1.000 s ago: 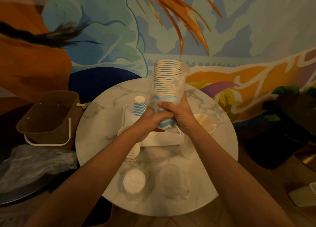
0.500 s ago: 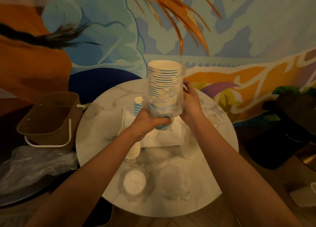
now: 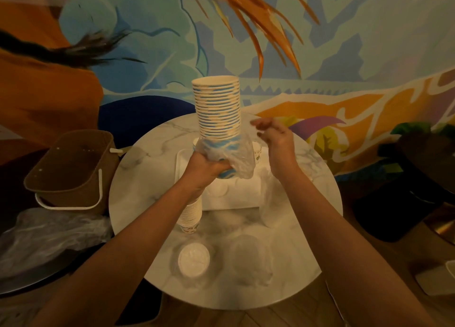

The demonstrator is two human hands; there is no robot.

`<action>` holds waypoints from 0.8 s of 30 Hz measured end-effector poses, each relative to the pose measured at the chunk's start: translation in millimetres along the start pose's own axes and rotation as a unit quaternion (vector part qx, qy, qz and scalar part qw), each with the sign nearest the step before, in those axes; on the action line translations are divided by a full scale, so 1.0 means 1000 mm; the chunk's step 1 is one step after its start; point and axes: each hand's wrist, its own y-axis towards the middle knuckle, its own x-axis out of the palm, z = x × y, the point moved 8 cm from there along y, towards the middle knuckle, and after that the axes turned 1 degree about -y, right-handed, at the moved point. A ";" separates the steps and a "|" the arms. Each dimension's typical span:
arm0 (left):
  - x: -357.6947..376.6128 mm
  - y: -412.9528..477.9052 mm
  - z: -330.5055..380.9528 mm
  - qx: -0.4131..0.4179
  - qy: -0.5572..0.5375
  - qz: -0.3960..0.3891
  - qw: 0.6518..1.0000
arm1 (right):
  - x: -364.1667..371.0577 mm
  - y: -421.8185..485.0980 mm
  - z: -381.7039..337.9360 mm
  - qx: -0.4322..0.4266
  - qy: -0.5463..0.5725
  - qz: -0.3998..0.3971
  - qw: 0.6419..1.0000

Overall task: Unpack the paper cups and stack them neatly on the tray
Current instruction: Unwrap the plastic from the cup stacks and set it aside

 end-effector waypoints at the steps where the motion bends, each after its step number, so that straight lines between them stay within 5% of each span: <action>1: 0.001 -0.001 -0.001 -0.005 0.008 -0.006 1.000 | 0.001 0.003 -0.007 0.005 0.058 0.004 0.998; 4: 0.005 -0.003 -0.005 -0.015 0.021 -0.019 1.000 | 0.020 0.009 -0.019 0.046 0.133 -0.067 0.988; 9: 0.009 -0.005 0.002 0.006 -0.003 -0.028 1.000 | 0.045 -0.005 -0.008 0.047 0.022 -0.187 0.981; 16: 0.004 -0.009 0.001 0.012 0.026 -0.046 0.999 | 0.043 -0.013 0.015 0.063 -0.122 -0.206 0.969; 24: -0.004 -0.005 -0.001 -0.016 0.088 -0.025 0.996 | 0.041 -0.012 0.007 0.040 -0.021 -0.159 0.986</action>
